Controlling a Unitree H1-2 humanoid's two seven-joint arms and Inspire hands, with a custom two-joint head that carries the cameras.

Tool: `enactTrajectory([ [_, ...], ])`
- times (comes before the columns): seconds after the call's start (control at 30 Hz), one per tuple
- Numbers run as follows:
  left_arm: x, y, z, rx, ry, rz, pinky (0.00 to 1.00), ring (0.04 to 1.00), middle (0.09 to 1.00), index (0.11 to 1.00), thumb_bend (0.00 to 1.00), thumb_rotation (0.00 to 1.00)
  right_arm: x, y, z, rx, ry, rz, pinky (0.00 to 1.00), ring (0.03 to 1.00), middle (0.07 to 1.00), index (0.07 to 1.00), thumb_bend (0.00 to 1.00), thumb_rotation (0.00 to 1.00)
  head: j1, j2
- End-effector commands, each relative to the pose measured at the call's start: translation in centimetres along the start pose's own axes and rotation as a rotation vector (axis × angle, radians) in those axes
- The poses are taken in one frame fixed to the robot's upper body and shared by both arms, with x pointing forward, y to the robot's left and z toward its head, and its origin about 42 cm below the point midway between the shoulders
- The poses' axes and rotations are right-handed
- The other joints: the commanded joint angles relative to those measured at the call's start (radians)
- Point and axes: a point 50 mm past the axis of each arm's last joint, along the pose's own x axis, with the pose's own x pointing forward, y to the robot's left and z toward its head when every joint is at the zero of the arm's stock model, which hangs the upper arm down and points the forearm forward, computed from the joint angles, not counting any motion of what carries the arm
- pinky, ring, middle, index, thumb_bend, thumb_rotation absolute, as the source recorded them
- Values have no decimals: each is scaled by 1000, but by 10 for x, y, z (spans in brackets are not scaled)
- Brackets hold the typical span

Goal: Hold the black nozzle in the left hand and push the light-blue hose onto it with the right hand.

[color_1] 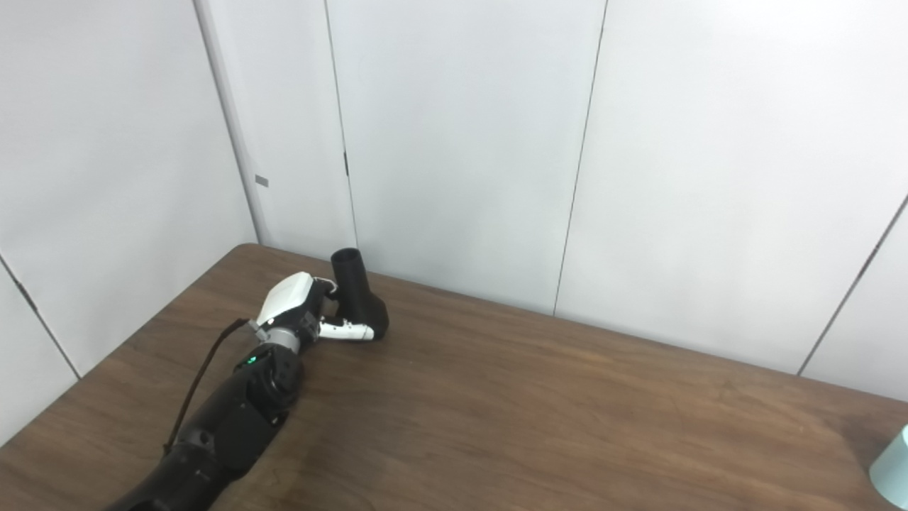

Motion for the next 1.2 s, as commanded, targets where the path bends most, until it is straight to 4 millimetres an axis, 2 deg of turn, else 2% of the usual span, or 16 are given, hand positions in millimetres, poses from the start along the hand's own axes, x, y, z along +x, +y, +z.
enactTrajectory([
  [0.0, 2, 3, 10, -23, -32, 2, 808, 891, 784, 485, 520, 57, -15, -1, -4, -11, 26, 3, 732, 849, 876, 903, 435, 955, -3, 2],
  [0.27, -5, 6, 13, -25, -78, 37, 765, 857, 782, 484, 522, 53, -14, 0, -3, 3, 18, 9, 735, 847, 878, 903, 432, 913, -15, 16],
  [0.53, -21, 18, 29, -43, -151, 48, 746, 847, 781, 484, 524, 52, -15, 8, 5, -11, 13, 4, 718, 841, 871, 893, 429, 906, -70, 66],
  [0.63, -30, 21, 37, -54, -188, 32, 787, 869, 796, 484, 523, 53, -15, 11, 7, 13, 18, 12, 711, 839, 872, 891, 466, 903, -99, 76],
  [0.67, -33, 21, 39, -56, -201, 26, 799, 876, 799, 484, 523, 52, -16, 12, 6, 43, 22, 22, 747, 859, 885, 897, 484, 868, -107, 75],
  [0.73, -40, 22, 44, -65, -235, 9, 799, 880, 803, 484, 522, 52, -16, 14, 7, 76, 27, 32, 784, 882, 899, 910, 505, 841, -120, 77],
  [0.83, -50, 23, 50, -86, -278, -1, 768, 862, 799, 484, 522, 53, -15, 16, 10, 94, 27, 42, 788, 879, 898, 912, 532, 798, -142, 82],
  [0.97, -63, 22, 59, -102, -318, -19, 859, 878, 802, 483, 523, 56, -13, 18, 13, 84, 5, 56, 744, 848, 877, 888, 572, 750, -180, 84],
  [1.1, -73, 22, 68, -58, -365, -26, 883, 866, 796, 483, 523, 56, -9, 21, 15, 70, -9, 50, 708, 819, 848, 860, 611, 720, -235, 85],
  [1.17, -77, 22, 73, -51, -380, -51, 937, 882, 806, 483, 522, 56, -7, 22, 17, 68, -8, 45, 699, 807, 837, 845, 637, 697, -263, 89],
])
